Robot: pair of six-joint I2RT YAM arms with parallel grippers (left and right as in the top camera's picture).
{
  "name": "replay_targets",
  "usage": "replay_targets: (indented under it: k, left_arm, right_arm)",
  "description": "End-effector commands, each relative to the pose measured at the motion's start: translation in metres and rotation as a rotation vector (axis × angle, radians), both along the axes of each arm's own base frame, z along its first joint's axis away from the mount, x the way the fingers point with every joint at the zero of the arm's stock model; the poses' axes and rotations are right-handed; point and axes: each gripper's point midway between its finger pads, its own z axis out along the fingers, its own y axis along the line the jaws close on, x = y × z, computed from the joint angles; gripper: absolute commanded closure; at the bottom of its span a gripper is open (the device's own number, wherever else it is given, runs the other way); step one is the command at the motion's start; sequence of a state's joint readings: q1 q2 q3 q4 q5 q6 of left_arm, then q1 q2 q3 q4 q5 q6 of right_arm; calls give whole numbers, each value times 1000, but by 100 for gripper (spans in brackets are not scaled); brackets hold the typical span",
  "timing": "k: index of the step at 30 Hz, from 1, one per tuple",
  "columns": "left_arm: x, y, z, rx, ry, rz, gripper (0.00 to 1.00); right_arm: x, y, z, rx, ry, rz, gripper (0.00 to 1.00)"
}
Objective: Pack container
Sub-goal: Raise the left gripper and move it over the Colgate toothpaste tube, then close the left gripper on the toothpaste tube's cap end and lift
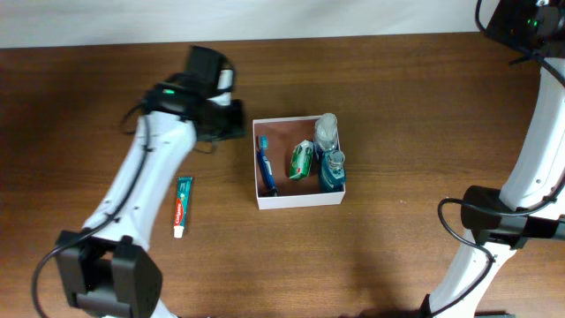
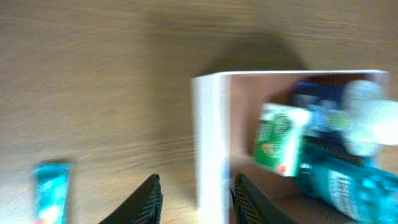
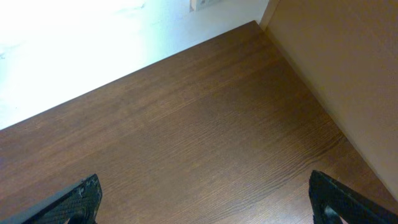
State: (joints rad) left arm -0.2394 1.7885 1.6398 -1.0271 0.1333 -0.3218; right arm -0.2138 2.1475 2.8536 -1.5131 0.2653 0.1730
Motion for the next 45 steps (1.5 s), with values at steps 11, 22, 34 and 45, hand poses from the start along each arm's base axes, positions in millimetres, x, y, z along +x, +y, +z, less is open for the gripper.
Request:
replay_targets:
  k: [11,22,34,45]
  left_arm:
    - [-59,112,-52,286,283,124,53]
    - [-106,124,-120,305,431,135,48]
    - [-131,125,-160,308,464,130,26]
    - [-140,126,-176,311,459,130,43]
  right_arm:
    - [-3,-2,6,-10,-13,-9,2]
    - [-3,-2,6,-10,-13,-9,2]
    - [-3,-2,6,-10,-13,-9,2]
    - [-3,-2,6,-9,-13,-8,2]
